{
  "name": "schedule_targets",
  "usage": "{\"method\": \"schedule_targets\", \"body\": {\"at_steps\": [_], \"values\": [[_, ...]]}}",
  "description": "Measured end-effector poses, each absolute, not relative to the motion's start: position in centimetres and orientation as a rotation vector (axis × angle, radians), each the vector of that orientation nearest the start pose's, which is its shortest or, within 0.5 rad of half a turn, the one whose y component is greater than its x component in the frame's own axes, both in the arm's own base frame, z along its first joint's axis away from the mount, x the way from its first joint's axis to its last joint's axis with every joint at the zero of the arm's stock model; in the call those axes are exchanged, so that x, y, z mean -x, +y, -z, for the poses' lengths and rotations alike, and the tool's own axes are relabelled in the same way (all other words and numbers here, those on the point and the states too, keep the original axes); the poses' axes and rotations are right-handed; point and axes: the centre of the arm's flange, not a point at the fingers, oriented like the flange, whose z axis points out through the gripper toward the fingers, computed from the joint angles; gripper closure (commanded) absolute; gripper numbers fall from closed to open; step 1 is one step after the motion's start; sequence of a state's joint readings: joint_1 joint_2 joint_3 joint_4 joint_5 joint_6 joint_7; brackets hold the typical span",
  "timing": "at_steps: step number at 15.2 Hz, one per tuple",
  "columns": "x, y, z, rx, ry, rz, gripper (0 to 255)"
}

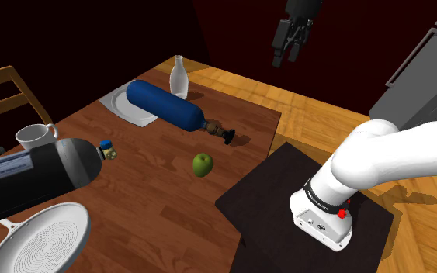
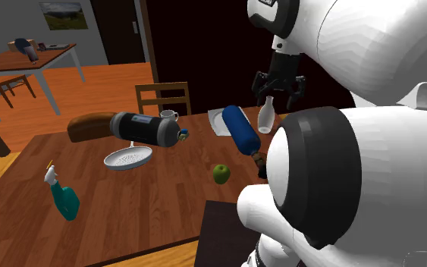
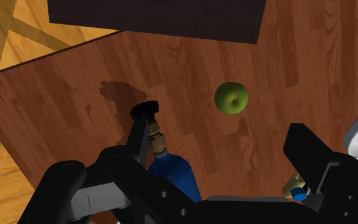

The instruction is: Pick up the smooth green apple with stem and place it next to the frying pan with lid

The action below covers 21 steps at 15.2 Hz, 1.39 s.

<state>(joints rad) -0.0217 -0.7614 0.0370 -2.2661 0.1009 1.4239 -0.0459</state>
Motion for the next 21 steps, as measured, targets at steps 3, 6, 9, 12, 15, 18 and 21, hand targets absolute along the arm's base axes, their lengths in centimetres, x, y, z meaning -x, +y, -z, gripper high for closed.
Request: {"method": "schedule_targets", "body": {"at_steps": [3,6,9,12,15,18,21], "values": [[-30.2,2.9,-60.0,3.068,-0.066,-0.130,0],[-31.7,5.1,-57.1,3.081,-0.004,-0.147,0],[-33.2,6.9,-53.9,3.094,0.065,-0.165,0],[-34.3,9.1,-50.3,3.106,0.135,-0.183,0],[-35.7,10.4,-46.8,3.117,0.206,-0.200,0],[-37.3,12.2,-43.4,3.125,0.277,-0.218,0],[-38.5,14.0,-39.7,3.132,0.349,-0.234,0]]}}
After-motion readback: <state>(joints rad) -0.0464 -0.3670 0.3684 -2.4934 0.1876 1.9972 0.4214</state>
